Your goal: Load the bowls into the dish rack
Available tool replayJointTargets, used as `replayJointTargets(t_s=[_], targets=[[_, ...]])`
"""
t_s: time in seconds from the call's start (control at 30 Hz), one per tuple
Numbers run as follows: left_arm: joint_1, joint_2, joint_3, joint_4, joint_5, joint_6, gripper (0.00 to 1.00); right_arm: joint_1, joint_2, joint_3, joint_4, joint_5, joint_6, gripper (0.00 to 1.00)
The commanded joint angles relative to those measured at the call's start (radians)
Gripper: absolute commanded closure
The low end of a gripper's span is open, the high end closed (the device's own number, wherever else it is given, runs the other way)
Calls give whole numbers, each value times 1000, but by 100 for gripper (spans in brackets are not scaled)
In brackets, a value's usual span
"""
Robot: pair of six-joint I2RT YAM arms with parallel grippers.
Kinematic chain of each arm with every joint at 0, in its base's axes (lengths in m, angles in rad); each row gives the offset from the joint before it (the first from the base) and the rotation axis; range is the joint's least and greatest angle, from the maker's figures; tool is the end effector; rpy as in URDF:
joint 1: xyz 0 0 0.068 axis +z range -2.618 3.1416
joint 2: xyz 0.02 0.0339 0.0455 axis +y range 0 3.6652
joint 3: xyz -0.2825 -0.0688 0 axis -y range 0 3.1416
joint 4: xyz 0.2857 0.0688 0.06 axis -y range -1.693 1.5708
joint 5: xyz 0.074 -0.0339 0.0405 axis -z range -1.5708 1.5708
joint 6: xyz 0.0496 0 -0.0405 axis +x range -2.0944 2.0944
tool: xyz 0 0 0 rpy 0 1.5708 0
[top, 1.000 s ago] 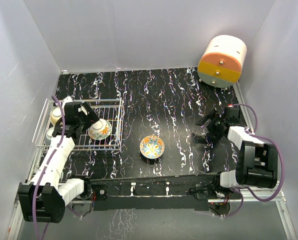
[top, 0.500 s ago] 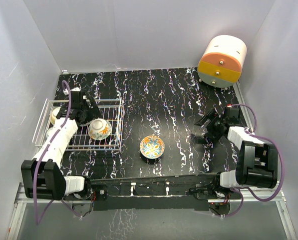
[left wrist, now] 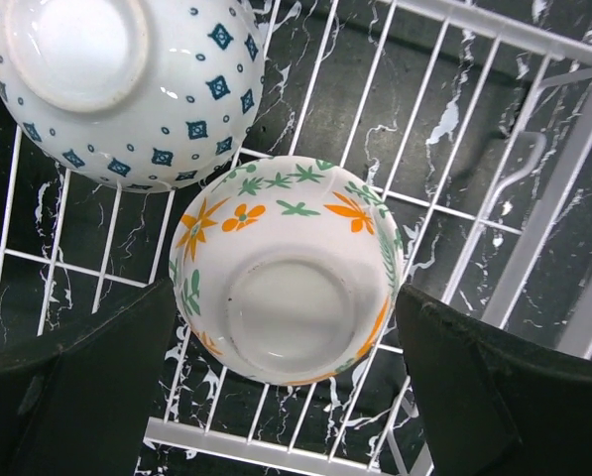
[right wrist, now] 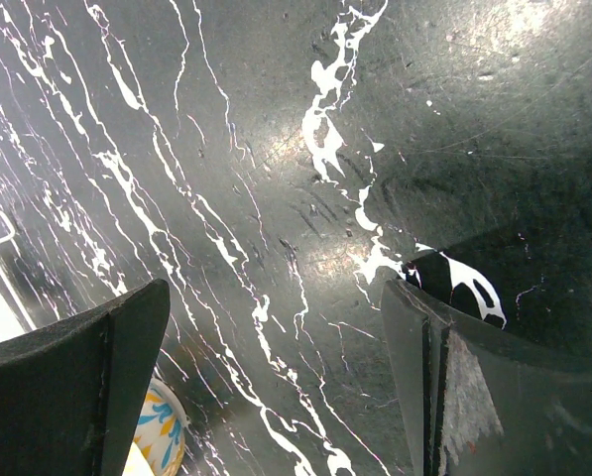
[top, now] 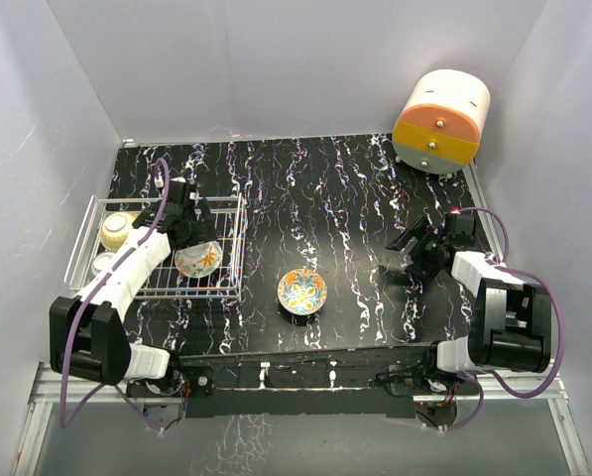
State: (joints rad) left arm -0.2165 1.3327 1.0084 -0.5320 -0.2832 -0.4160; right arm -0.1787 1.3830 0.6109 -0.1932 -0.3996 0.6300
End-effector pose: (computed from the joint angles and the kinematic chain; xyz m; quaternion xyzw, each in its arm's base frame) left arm 0.3184 -0.0558 0.2620 -0.1415 0.9180 0.0180 0.3701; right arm 0.2809 -0.0311 0.1363 0.3137 0.8834 0.2500 0.2424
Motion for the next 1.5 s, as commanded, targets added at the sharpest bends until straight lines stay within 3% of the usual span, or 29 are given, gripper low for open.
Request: replayJointTargets(t_s=[0.0,0.7,1.0,1.1,1.33,1.47], targets=[[-6,30,27,-33,-57,18,9,-2,-1,3,41,-5,-7,9],[-5,-120,-81,-202,-265,-29,5,-1,-7,-14,54,-20,-6,9],[-1,-192,-47,-256,-321,-33,4,-1,-18,-17,51,-22,-9,9],[-2,-226,-35,-213,-236,-22,5,-2,-20,-20,50,-20,-10,9],[-5,-245,-47,25,181,24,17,-2,-16,-19,51,-16,-9,9],[-15,-230,-70,126,297,4,17,-2,-12,-17,49,-13,-11,9]])
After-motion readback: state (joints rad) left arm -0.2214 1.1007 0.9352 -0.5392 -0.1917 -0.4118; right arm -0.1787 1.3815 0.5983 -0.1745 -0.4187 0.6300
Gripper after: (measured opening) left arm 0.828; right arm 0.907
